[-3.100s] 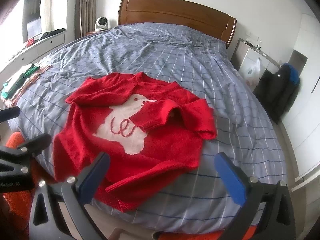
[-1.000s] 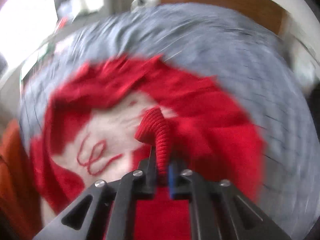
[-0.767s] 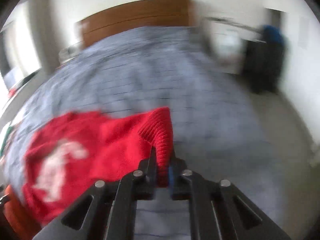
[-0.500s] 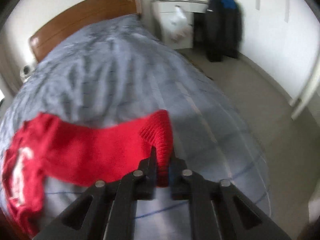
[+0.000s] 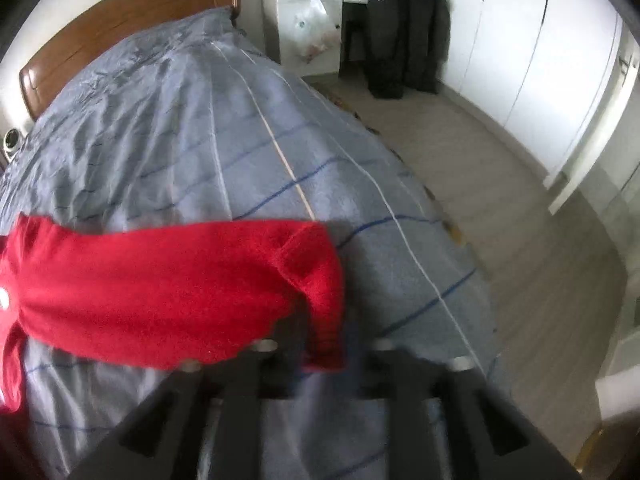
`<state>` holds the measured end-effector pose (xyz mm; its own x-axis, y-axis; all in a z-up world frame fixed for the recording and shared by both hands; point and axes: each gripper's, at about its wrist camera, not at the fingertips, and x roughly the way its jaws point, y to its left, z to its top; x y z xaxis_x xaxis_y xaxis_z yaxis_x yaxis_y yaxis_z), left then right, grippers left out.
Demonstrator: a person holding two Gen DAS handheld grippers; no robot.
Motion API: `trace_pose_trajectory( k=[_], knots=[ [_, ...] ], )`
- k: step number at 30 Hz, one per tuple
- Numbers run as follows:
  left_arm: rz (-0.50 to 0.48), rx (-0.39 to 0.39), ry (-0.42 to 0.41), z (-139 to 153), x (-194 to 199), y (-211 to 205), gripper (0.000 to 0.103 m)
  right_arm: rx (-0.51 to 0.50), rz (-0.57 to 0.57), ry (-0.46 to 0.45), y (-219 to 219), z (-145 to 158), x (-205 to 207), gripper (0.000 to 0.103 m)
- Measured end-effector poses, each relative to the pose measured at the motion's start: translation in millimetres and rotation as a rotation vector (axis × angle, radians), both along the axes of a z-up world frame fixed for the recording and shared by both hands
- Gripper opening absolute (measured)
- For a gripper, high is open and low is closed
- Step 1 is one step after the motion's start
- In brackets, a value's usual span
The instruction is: Fold small clothes
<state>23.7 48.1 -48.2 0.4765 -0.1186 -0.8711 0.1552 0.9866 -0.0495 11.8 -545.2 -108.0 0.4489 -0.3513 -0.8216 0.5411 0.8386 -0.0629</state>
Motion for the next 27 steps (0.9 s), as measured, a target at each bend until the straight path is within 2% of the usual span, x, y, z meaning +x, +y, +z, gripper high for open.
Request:
trace_pose_trajectory(
  k=[1,2,4,6,9,11,13,15,16,18,20,21,22,24,27],
  knots=[
    [0.011,-0.003,-0.004,-1.1,-0.2,4.2,0.103,-0.053,0.013,-0.011,11.6,11.0,-6.9,0.06],
    [0.018,-0.007,-0.005,-2.3,-0.4,7.5,0.103,-0.124,0.054,-0.024,33.7,25.8,-15.5,0.06],
    [0.032,-0.017,-0.006,-6.2,0.4,13.4,0.103,-0.16,0.145,-0.026,75.3,42.7,-26.1,0.061],
    [0.037,-0.022,-0.009,-9.6,2.1,15.0,0.103,-0.069,0.271,-0.057,131.3,54.3,-33.8,0.063],
    [0.033,-0.046,-0.004,-9.8,4.4,12.4,0.103,0.236,0.451,-0.112,220.2,51.2,-28.7,0.07],
    [0.029,-0.06,-0.015,-5.3,2.0,11.5,0.103,0.353,0.522,-0.122,280.1,39.5,-15.5,0.071],
    [0.031,-0.059,-0.035,0.4,-3.6,14.0,0.103,0.415,0.535,-0.071,324.8,20.3,-3.8,0.072],
    [0.033,-0.057,-0.048,1.6,-10.6,18.3,0.103,0.575,0.549,-0.006,352.7,-3.2,0.3,0.072],
    [0.032,-0.051,-0.051,-0.7,-13.4,20.4,0.103,0.61,0.546,0.024,361.6,-12.2,-3.2,0.072],
    [0.037,-0.027,-0.046,-11.7,-16.0,23.6,0.103,0.616,0.537,0.053,371.7,-25.9,-7.3,0.072],
    [0.047,-0.011,-0.001,-26.1,-12.5,24.9,0.102,0.562,0.573,0.082,377.2,-37.8,-2.5,0.05],
    [0.049,-0.021,0.011,-28.6,-11.9,26.5,0.102,0.534,0.575,0.105,374.1,-42.4,-2.5,0.012],
    [0.048,-0.033,0.015,-28.9,-12.3,28.5,0.102,0.559,0.557,0.115,363.3,-44.8,-3.5,0.003],
    [0.043,-0.034,-0.004,-24.9,-14.7,31.3,0.102,0.585,0.557,0.127,346.1,-39.2,-17.5,0.003],
    [0.041,-0.005,-0.029,-23.5,-14.2,33.9,0.102,0.538,0.547,0.145,312.4,-26.6,-47.2,0.003]
  ],
)
